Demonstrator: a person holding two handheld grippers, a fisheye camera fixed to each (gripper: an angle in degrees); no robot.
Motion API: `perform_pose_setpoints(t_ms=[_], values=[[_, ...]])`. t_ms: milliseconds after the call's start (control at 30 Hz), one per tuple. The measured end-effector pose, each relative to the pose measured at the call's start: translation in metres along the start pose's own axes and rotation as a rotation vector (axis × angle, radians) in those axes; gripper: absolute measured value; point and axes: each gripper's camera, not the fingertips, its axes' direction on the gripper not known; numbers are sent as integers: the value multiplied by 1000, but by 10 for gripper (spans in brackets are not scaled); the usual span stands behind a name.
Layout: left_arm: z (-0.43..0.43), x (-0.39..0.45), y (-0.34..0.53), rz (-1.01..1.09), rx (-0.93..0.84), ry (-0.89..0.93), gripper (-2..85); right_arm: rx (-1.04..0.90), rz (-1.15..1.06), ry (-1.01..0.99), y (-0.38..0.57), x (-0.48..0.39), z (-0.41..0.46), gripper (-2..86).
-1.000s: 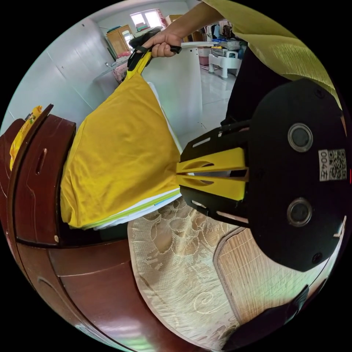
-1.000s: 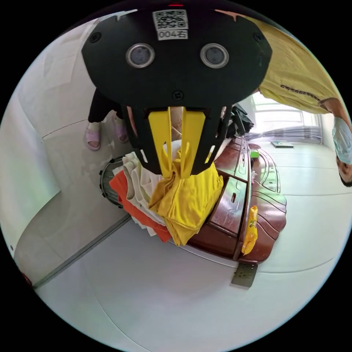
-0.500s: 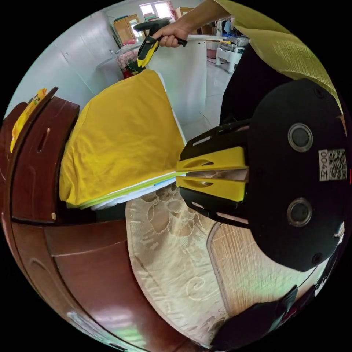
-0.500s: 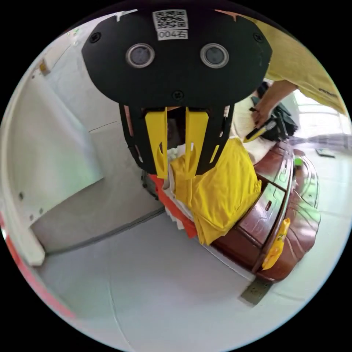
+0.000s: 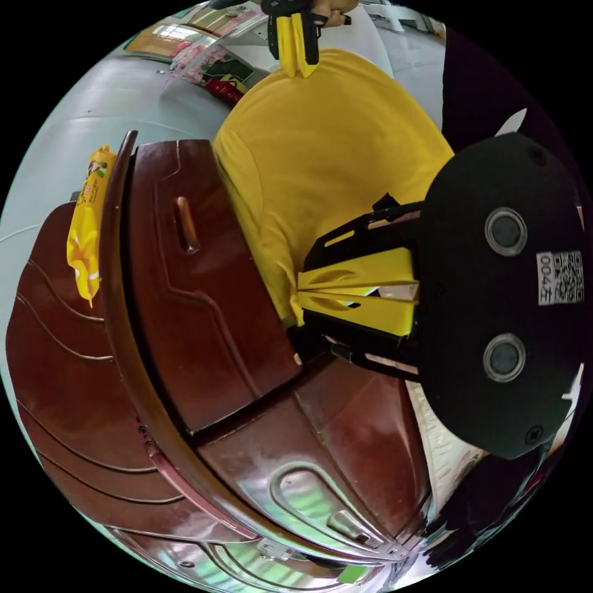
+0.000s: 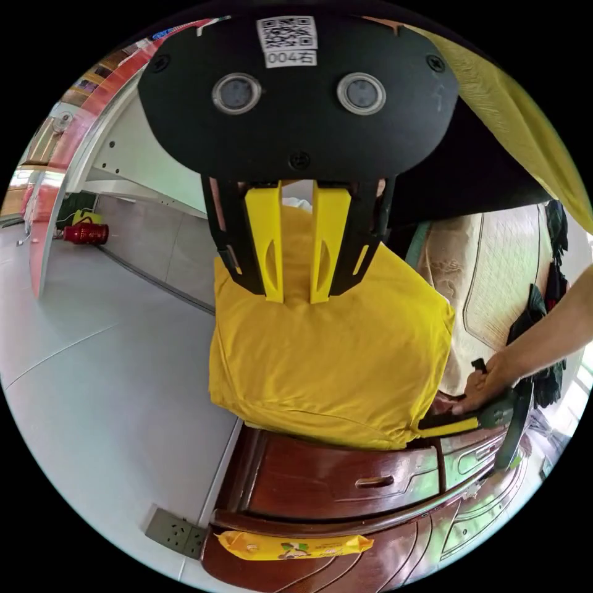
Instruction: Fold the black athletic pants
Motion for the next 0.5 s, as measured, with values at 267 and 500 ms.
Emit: perform_pose_setpoints(t_ms=[267, 500], values=[[39, 44, -7, 90, -26, -184, 1, -63, -55, -79, -14, -5, 3, 79], [59, 24, -22, -50, -59, -146, 2, -80, -96, -55, -17, -13, -1, 78]])
